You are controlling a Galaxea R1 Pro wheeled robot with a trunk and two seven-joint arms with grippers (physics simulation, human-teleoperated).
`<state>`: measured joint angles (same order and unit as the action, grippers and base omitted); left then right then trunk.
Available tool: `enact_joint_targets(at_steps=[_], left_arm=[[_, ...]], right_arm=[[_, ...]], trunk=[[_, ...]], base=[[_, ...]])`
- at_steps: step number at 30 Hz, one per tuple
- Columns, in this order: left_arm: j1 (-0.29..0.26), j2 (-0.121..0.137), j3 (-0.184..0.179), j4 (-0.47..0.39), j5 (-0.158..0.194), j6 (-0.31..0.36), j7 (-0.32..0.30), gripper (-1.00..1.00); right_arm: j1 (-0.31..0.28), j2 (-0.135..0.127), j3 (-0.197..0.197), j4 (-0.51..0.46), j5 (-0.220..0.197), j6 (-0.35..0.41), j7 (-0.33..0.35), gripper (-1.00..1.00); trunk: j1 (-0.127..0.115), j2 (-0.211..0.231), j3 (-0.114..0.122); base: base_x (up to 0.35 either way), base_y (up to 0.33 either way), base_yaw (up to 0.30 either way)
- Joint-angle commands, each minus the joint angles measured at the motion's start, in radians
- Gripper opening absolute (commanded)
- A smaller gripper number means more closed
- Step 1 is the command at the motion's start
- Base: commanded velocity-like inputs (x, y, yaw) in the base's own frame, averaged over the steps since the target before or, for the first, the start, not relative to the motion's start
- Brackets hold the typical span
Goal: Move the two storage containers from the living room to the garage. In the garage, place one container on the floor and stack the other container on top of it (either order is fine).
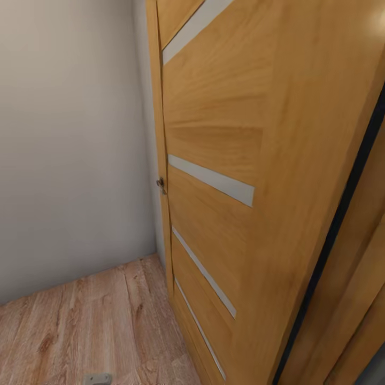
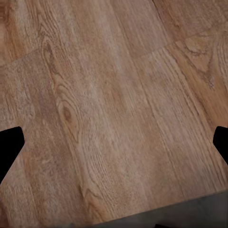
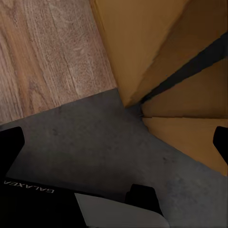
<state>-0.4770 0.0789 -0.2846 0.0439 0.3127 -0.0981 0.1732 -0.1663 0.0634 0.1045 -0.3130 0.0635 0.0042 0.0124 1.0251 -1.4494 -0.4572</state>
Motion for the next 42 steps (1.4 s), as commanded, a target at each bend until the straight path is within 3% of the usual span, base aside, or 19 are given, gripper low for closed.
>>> enact_joint_targets(at_steps=[1, 42], left_arm=[[-0.002, -0.001, -0.008, 0.004, 0.008, -0.006, 0.0, 1.0], [-0.002, -0.001, -0.008, 0.004, 0.008, -0.006, 0.0, 1.0]], right_arm=[[-0.001, -0.001, -0.003, -0.003, 0.01, 0.0, 0.001, 1.0], [-0.001, -0.002, -0.003, -0.003, 0.01, 0.0, 0.001, 1.0]], trunk=[[0.0, -0.001, -0.001], [0.0, -0.001, -0.001]], base=[[0.0, 0.0, 0.282], [0.0, 0.0, 0.282]])
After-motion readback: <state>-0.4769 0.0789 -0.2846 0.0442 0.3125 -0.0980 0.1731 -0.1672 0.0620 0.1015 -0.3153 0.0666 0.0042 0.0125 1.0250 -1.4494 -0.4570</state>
